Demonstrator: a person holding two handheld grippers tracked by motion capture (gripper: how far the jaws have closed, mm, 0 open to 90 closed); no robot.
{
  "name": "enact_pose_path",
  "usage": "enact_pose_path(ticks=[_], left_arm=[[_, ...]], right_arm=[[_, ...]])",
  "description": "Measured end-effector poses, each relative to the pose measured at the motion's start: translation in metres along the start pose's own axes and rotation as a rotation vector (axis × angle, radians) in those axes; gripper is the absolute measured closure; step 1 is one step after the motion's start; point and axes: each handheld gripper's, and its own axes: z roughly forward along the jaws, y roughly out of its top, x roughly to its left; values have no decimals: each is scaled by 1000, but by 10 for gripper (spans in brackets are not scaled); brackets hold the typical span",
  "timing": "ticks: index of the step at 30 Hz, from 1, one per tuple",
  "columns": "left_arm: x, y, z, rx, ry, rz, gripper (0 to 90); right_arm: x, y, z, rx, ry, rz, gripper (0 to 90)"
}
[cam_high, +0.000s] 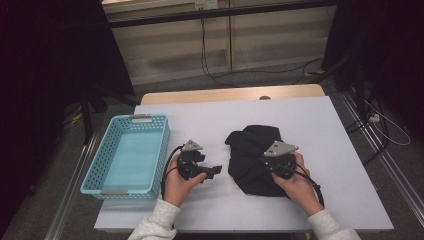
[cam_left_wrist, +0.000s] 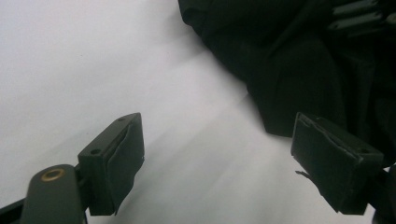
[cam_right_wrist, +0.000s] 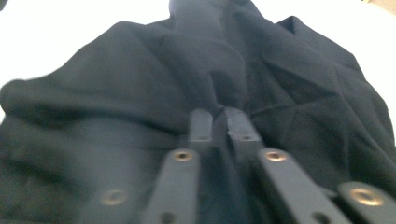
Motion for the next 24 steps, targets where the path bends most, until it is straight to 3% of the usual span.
enact_pose_path(ticks=[1,4,5,6,7,8,9,10,11,13,15,16,18,24], left_arm=[[0,0,0,-1,0,0,176],[-2,1,2,0,-11,2,166],[-2,1,2,0,-11,2,164],[-2,2,2,-3,-12,5,163],[-3,2,3,0,-16,5,163],[-7,4,5,-1,-20,14,162],[-7,4,5,-1,-20,14,162],[-11,6,8,0,-34,20,162],[-11,6,8,0,-34,20,162],[-14,7,12,6,-45,25,162],[-19,9,21,17,-57,39,162],[-19,9,21,17,-57,39,163],[-24,10,30,34,-69,50,164],[-31,12,45,56,-81,70,205]], right_arm=[[0,0,0,0,0,0,854],[-13,7,-23,-102,-23,71,861],[-13,7,-23,-102,-23,71,861],[-25,9,-39,-155,-59,106,862],[-25,9,-39,-155,-59,106,862],[-38,5,-55,-188,-127,127,863],[-38,5,-55,-188,-127,127,863],[-55,-6,-65,-197,-164,196,863],[-55,-6,-65,-197,-164,196,863],[-67,-22,-66,-166,-187,240,863],[-75,-47,-61,-85,-196,275,862],[-75,-47,-61,-85,-196,275,862],[-77,-61,-58,-27,-194,284,859],[-70,-67,-65,-18,-176,254,849]])
